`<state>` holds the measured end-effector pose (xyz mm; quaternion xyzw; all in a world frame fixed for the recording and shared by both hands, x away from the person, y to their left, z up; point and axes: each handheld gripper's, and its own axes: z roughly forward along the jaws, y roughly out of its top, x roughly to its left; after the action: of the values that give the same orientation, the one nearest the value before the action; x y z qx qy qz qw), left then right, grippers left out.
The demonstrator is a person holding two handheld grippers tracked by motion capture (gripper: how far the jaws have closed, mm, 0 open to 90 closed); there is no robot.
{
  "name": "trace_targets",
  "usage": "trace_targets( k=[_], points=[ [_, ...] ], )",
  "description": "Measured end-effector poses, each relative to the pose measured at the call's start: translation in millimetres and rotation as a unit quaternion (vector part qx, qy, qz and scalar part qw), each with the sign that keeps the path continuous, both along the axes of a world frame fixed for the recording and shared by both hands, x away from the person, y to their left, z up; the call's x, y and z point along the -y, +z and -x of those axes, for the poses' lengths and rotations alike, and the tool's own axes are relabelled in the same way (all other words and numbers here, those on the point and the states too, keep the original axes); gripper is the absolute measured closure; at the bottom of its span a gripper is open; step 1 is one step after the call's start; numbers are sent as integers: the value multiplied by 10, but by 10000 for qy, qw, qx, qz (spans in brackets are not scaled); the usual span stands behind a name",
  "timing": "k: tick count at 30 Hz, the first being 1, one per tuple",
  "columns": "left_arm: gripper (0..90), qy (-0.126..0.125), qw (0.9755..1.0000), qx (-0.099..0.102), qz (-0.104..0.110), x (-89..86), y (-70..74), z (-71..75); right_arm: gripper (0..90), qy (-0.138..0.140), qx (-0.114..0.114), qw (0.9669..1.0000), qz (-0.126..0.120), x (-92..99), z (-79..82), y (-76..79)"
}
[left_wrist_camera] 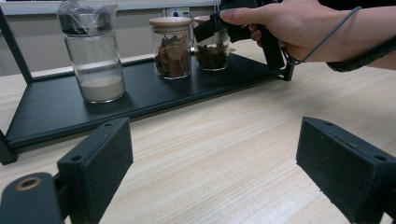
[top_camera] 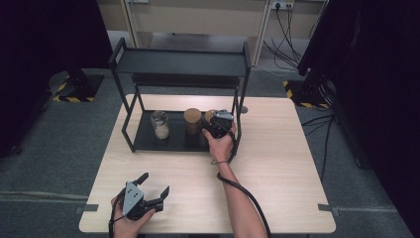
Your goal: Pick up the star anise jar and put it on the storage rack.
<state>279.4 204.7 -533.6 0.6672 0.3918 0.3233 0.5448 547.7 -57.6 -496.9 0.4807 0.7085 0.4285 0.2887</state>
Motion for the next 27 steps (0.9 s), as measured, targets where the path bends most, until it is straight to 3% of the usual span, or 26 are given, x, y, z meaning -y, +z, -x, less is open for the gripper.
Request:
trace_targets(
  k=[14,27],
  points=[
    [104,2,10000,7,-17,5,0,3,63,3,-136,9999,-67,-1,51,-16],
    [103,4,10000,9,-35,9,1,5,34,69,-203,9998,-51,-4,188,23]
  ],
)
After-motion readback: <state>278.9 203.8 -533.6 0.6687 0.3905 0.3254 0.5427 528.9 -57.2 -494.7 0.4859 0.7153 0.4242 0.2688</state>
